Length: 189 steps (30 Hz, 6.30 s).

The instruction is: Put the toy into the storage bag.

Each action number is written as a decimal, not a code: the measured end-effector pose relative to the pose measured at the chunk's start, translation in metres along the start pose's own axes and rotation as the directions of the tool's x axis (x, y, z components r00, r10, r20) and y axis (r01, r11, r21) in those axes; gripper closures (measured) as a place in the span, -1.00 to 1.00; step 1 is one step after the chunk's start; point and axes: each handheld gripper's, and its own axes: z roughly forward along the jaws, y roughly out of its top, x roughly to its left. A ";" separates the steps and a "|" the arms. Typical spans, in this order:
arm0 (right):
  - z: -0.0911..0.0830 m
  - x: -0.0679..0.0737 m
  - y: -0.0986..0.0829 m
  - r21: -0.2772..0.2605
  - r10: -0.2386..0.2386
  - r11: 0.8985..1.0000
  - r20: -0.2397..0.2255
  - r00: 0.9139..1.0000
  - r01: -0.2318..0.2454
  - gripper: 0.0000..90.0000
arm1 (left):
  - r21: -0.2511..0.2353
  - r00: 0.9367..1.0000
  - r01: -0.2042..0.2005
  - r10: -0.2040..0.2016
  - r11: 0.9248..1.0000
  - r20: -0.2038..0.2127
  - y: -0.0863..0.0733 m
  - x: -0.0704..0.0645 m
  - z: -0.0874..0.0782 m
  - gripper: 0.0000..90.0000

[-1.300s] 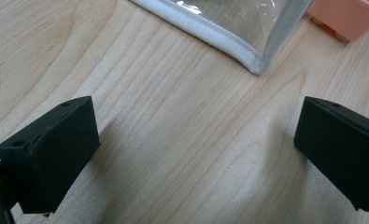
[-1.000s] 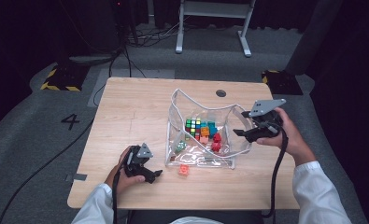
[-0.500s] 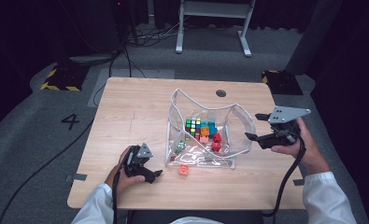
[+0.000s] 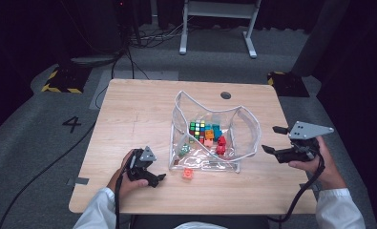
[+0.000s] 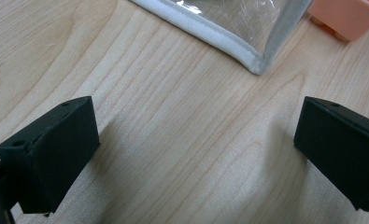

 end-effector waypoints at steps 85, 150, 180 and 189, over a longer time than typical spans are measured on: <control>0.197 0.174 -0.001 0.057 0.027 0.998 -0.322 0.946 -0.009 0.12 | -0.001 1.000 -0.004 0.004 1.000 -0.007 0.000 0.000 0.000 -0.99; 0.066 0.084 -0.098 0.063 0.106 0.993 -0.173 0.979 -0.096 0.31 | -0.003 1.000 -0.002 0.002 1.000 -0.007 0.000 0.000 0.000 -0.99; 0.035 -0.034 -0.035 -0.055 0.167 0.985 0.126 0.978 -0.161 0.31 | -0.001 1.000 -0.002 0.002 1.000 -0.006 0.000 0.000 0.000 -0.99; 0.020 -0.054 -0.011 -0.120 0.179 0.979 0.144 0.973 -0.163 0.31 | -0.002 1.000 -0.002 0.002 1.000 -0.005 0.000 0.000 0.000 -1.00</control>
